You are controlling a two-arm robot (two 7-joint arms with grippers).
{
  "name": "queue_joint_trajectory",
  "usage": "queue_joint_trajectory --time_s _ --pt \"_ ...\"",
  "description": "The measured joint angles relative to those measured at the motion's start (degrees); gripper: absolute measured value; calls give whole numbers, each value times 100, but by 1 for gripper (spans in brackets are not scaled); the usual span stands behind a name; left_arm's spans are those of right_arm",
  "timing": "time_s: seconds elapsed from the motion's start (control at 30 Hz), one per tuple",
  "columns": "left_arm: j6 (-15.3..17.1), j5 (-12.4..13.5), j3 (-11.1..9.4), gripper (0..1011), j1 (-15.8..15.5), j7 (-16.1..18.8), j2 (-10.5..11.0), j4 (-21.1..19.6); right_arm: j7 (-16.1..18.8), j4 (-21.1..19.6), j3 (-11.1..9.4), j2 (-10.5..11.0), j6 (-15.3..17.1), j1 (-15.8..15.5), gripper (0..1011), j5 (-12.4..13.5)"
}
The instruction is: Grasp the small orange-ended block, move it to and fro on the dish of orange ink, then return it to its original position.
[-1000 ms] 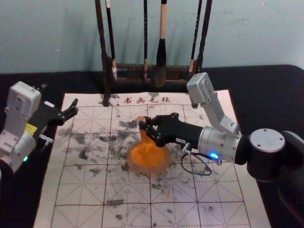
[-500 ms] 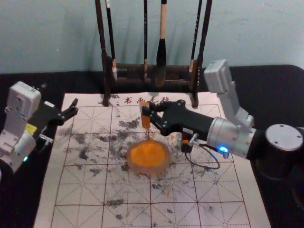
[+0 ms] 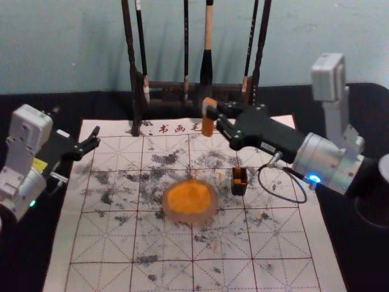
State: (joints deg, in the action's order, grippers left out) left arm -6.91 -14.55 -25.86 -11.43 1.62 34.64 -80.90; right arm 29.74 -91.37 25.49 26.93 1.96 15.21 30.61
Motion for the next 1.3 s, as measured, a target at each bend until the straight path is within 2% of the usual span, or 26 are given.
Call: queue_joint_trajectory --time_s 0.27,0.43,0.83,1.3 --pt "0 0 0 1001 0 0 0 0 -123 79 -178 59 -318 -245 105 54" --pt "0 0 0 1001 0 0 0 0 -239 144 -278 115 -355 -449 105 16" --pt "0 0 0 1001 0 0 0 0 -531 27 -561 208 -181 -1009 105 43" --pt "0 0 0 1001 0 0 0 0 -769 113 -596 1 68 -1130 105 21"
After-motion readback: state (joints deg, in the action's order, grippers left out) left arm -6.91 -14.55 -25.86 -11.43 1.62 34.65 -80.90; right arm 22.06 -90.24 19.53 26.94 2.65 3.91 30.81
